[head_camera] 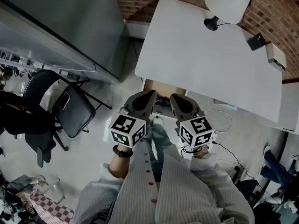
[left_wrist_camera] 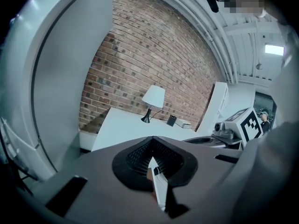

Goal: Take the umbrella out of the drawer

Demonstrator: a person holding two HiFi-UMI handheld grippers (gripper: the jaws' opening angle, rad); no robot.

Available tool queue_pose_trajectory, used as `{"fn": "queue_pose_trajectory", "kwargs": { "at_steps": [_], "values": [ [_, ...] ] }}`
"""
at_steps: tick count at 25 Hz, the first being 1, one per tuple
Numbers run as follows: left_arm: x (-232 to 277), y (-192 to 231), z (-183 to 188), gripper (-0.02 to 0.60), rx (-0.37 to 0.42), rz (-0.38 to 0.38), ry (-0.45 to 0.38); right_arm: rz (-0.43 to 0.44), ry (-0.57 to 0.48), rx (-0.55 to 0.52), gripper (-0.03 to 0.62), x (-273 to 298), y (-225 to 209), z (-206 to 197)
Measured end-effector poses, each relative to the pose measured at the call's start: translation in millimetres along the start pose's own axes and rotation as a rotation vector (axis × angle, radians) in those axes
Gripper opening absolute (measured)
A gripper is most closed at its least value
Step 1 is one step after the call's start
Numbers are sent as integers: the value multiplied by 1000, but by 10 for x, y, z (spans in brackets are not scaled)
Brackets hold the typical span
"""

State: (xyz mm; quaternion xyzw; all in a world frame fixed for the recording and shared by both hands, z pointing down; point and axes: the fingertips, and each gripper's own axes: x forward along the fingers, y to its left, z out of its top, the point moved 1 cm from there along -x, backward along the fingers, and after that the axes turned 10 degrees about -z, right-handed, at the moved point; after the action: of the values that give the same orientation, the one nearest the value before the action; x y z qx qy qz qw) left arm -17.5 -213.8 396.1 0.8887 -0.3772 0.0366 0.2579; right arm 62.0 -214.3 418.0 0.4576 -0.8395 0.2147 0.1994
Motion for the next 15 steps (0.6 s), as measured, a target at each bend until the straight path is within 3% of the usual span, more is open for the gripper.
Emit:
{"fn": "queue_pose_trajectory", "kwargs": {
  "at_steps": [6,15],
  "values": [
    [69,240,-491,9,-12,38,10,-3,36,-69,35,280,-54,-434],
    [212,772,-1348,9,-108,101,61,0,117,-150,35,831,-149,-1269]
  ]
}}
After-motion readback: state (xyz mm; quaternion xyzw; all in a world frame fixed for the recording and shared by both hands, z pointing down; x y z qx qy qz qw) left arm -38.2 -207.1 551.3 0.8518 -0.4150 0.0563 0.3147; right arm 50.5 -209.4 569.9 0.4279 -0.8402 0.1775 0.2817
